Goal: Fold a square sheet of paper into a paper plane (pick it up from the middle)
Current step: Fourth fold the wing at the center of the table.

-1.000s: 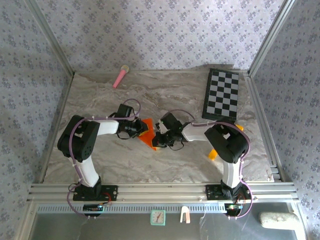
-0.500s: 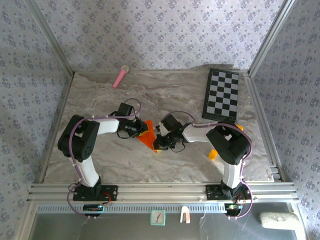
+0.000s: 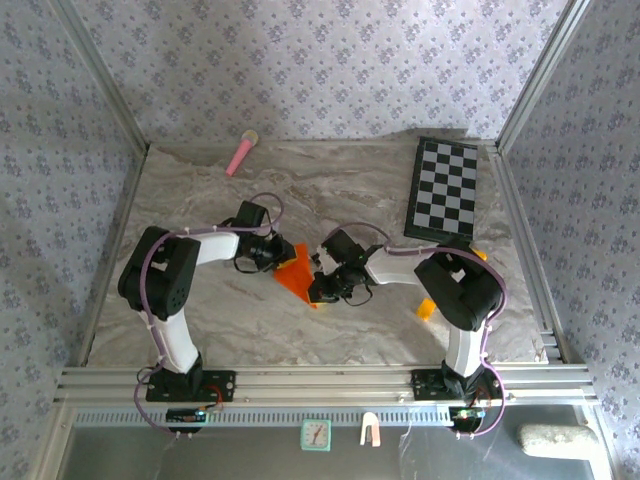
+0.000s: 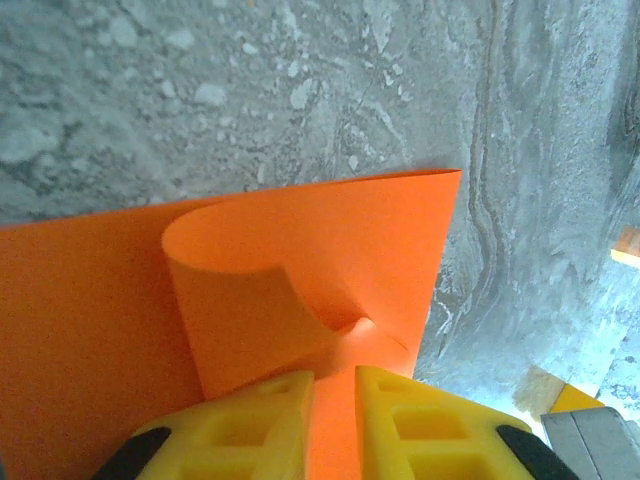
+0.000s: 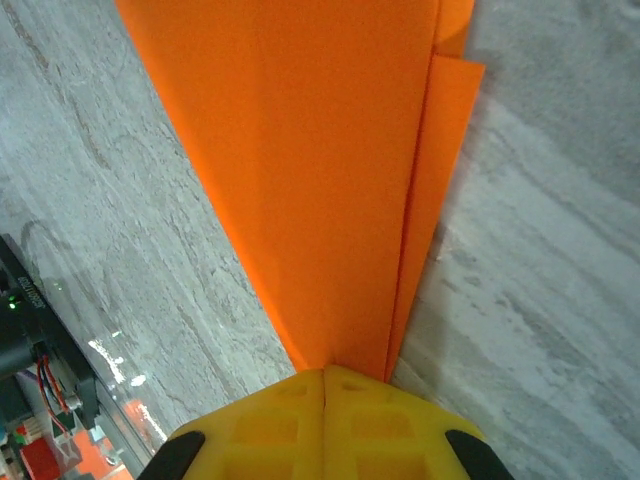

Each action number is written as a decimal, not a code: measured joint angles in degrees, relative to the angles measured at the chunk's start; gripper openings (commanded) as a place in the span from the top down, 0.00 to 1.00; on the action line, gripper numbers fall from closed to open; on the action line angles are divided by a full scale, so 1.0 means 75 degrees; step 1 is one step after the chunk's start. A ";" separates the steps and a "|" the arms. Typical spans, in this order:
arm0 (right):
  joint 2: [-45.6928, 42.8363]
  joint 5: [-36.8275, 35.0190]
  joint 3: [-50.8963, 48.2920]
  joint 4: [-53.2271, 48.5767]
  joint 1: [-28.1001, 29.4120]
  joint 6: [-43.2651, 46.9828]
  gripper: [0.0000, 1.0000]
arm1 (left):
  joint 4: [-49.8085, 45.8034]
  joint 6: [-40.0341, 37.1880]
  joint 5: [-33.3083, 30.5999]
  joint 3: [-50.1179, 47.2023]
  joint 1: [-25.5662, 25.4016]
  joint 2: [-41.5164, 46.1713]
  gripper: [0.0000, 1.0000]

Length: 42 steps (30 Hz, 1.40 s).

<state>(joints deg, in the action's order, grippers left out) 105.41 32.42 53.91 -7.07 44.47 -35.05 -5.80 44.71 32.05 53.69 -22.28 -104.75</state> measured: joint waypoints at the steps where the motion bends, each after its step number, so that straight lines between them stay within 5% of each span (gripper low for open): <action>1: 0.0000 -0.0009 0.0006 -0.0020 0.0000 0.0015 0.98 | -0.0035 -0.0067 0.0023 0.0044 0.0032 -0.0041 0.80; 11: -0.0020 -0.0099 0.0032 -0.0099 -0.0003 0.0140 0.98 | -0.0367 -0.0839 0.0099 0.0533 0.0586 -0.0347 0.80; 25: -0.0070 -0.0137 0.0050 -0.0271 -0.0003 0.0169 0.98 | -0.1040 -0.1585 -0.1145 0.1585 0.1157 -0.0557 0.79; 34: 0.0335 -0.0207 0.0793 -0.0758 -0.0152 0.0498 0.98 | -0.0286 -0.0699 -0.1070 0.0469 0.1052 0.1699 0.80; 42: 0.0653 -0.0204 0.1256 -0.0845 -0.0315 0.0828 0.97 | 0.0624 0.0356 -0.0638 -0.0510 -0.0023 0.1399 0.82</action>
<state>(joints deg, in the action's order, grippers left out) 110.30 30.89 63.33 -13.41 42.11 -28.84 -1.13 47.37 27.27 49.87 -22.46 -94.26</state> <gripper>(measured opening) 0.041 0.190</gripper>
